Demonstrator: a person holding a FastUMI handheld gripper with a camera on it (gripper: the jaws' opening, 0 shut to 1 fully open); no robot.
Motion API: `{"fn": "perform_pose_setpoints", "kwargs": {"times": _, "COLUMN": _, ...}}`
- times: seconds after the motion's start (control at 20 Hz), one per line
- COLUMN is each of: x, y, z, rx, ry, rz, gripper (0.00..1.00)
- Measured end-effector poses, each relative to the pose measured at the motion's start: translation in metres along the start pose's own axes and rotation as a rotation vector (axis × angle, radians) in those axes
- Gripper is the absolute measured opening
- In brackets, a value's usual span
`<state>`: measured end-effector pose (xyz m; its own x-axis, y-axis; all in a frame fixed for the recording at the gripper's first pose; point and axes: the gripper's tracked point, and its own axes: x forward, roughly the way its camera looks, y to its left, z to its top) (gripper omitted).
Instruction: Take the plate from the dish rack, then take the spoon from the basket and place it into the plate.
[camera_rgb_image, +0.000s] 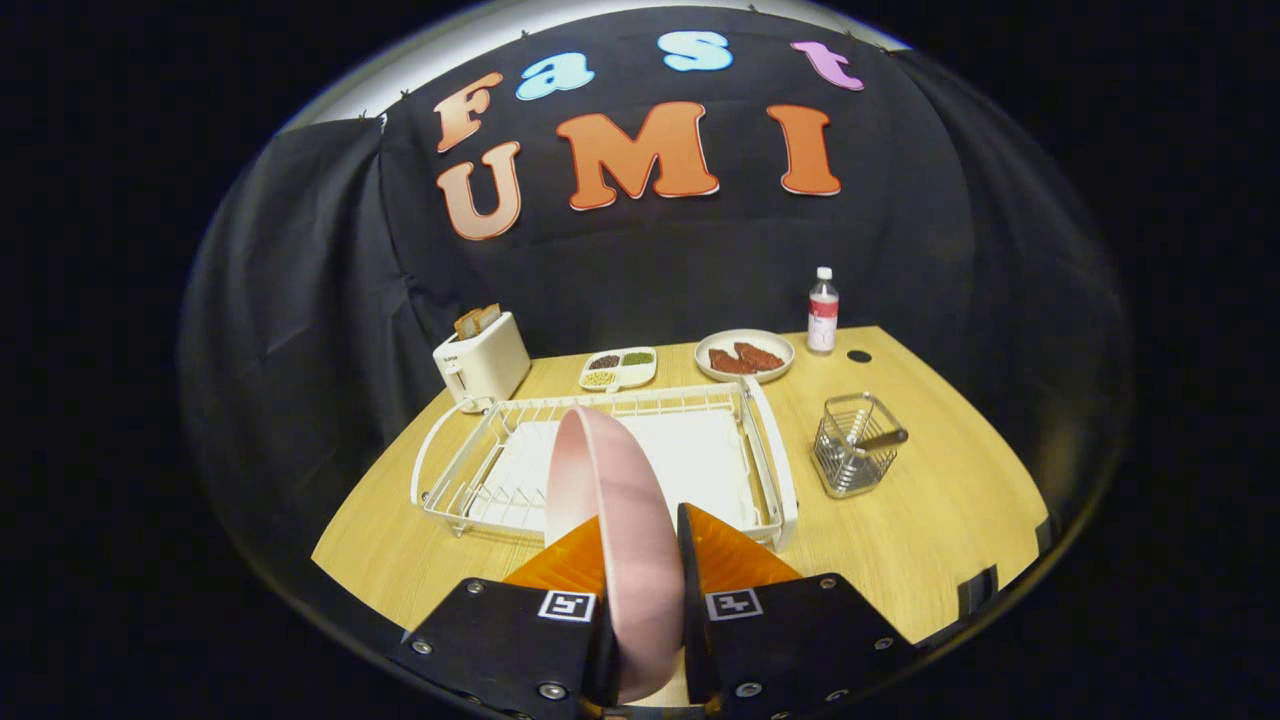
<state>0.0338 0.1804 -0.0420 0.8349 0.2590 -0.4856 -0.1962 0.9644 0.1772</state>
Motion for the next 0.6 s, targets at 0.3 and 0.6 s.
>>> {"fn": "perform_pose_setpoints", "kwargs": {"times": 0.3, "x": 0.004, "y": -0.027, "z": -0.061, "rx": 0.162, "ry": 0.039, "rz": 0.049, "gripper": 0.26}}
{"fn": "perform_pose_setpoints", "kwargs": {"times": 0.6, "x": 0.026, "y": -0.031, "z": -0.104, "rx": 0.381, "ry": 0.084, "rz": 0.144, "gripper": 0.26}}
